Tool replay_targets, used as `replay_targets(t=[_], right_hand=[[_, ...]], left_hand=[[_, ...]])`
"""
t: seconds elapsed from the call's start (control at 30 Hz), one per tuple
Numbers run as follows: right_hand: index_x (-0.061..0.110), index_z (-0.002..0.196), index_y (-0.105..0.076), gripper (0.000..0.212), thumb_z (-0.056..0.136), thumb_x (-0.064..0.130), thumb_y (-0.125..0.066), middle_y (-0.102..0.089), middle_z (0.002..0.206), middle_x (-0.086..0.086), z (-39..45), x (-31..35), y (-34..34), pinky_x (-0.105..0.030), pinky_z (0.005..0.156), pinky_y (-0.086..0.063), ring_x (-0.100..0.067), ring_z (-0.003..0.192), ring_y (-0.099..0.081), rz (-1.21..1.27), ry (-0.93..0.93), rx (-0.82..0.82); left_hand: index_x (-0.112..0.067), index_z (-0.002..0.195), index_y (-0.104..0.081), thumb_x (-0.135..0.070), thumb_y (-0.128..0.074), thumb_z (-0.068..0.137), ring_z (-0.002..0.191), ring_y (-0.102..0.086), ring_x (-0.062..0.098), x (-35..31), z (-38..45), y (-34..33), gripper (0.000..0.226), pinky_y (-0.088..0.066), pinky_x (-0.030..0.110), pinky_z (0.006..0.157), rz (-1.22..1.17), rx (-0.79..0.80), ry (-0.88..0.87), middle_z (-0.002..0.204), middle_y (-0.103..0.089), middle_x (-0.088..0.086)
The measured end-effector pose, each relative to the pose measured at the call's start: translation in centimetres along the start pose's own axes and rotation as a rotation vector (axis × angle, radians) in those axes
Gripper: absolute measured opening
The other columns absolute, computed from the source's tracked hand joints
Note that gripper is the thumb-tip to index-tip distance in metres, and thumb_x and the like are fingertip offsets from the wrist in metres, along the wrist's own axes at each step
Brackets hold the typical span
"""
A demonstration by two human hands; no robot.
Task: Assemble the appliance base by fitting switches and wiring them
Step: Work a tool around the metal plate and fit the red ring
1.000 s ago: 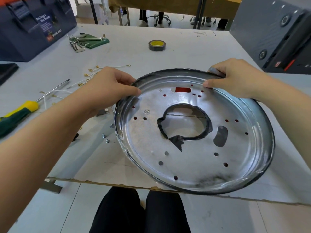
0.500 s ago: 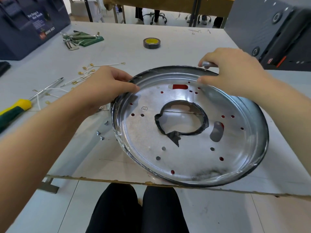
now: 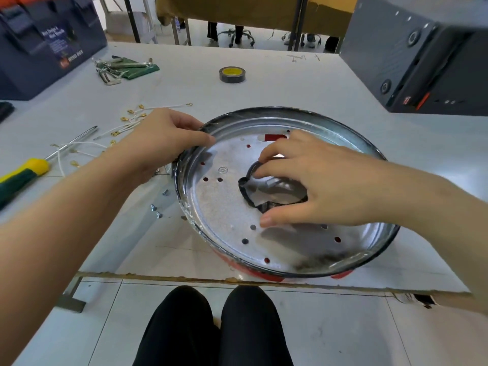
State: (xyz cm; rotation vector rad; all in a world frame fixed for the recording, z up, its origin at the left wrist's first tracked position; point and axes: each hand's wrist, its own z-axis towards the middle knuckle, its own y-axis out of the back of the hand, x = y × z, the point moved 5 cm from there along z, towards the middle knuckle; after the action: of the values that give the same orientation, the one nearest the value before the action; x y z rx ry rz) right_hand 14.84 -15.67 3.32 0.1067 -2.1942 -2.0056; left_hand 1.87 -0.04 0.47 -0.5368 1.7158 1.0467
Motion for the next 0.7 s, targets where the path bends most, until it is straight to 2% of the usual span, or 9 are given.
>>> replay_targets(t=[0.07, 0.17, 0.27, 0.4, 0.5, 0.6, 0.7], right_hand=[[0.035, 0.114, -0.057, 0.069, 0.067, 0.080, -0.033, -0.041, 0.117, 0.015, -0.1, 0.2, -0.3, -0.023, 0.086, -0.035, -0.003, 0.108, -0.030, 0.012, 0.009, -0.012], [0.027, 0.097, -0.062, 0.059, 0.072, 0.072, -0.034, -0.049, 0.089, 0.013, 0.0, 0.4, -1.2, -0.026, 0.082, -0.040, -0.002, 0.090, -0.041, 0.112, 0.041, 0.045], [0.027, 0.094, -0.063, 0.050, 0.076, 0.065, -0.036, -0.044, 0.070, 0.015, 0.1, 0.3, -1.5, -0.014, 0.077, -0.035, 0.009, 0.082, -0.042, 0.201, 0.038, 0.055], [0.026, 0.093, -0.064, 0.048, 0.077, 0.061, -0.036, -0.043, 0.067, 0.014, 0.2, 0.2, -1.5, -0.016, 0.078, -0.032, 0.006, 0.086, -0.042, 0.222, 0.043, 0.065], [0.026, 0.087, -0.062, 0.045, 0.077, 0.061, -0.036, -0.045, 0.066, 0.012, 0.2, 0.2, -1.7, -0.019, 0.077, -0.034, 0.001, 0.085, -0.044, 0.229, 0.043, 0.076], [0.025, 0.079, -0.059, 0.042, 0.078, 0.061, -0.038, -0.045, 0.064, 0.011, 0.2, 0.2, -1.7, -0.020, 0.075, -0.036, -0.003, 0.082, -0.046, 0.249, 0.044, 0.065], [0.026, 0.077, -0.058, 0.041, 0.077, 0.062, -0.038, -0.045, 0.063, 0.011, 0.2, 0.2, -1.8, -0.020, 0.074, -0.036, -0.002, 0.080, -0.046, 0.257, 0.046, 0.056]], left_hand=[[-0.014, 0.083, -0.074, -0.012, -0.071, 0.081, 0.063, -0.071, 0.021, 0.1, 0.0, -0.1, 0.004, -0.060, 0.033, 0.065, -0.010, 0.009, 0.008, 0.075, -0.074, 0.014], [-0.013, 0.084, -0.074, -0.011, -0.070, 0.081, 0.061, -0.070, 0.018, 0.0, 0.0, -0.2, 0.005, -0.060, 0.031, 0.062, -0.012, 0.013, 0.008, 0.075, -0.073, 0.014], [-0.012, 0.084, -0.073, -0.010, -0.069, 0.082, 0.057, -0.070, 0.015, 0.0, 0.0, -0.2, 0.005, -0.057, 0.024, 0.052, -0.015, 0.015, 0.009, 0.072, -0.073, 0.013], [-0.012, 0.083, -0.073, -0.009, -0.069, 0.081, 0.057, -0.070, 0.015, 0.0, 0.1, -0.2, 0.005, -0.055, 0.022, 0.050, -0.010, 0.018, -0.004, 0.070, -0.073, 0.011], [-0.011, 0.085, -0.073, -0.011, -0.070, 0.080, 0.069, -0.071, 0.025, 0.2, 0.3, -0.1, 0.006, -0.061, 0.035, 0.067, 0.002, 0.023, -0.001, 0.077, -0.073, 0.016], [-0.010, 0.086, -0.073, -0.011, -0.071, 0.080, 0.080, -0.069, 0.034, 0.2, 0.3, -0.1, 0.007, -0.057, 0.044, 0.079, -0.012, 0.025, 0.013, 0.080, -0.072, 0.020], [-0.010, 0.086, -0.073, -0.010, -0.070, 0.080, 0.076, -0.069, 0.033, 0.1, 0.2, -0.1, 0.007, -0.058, 0.042, 0.075, -0.002, 0.029, 0.006, 0.079, -0.072, 0.020]])
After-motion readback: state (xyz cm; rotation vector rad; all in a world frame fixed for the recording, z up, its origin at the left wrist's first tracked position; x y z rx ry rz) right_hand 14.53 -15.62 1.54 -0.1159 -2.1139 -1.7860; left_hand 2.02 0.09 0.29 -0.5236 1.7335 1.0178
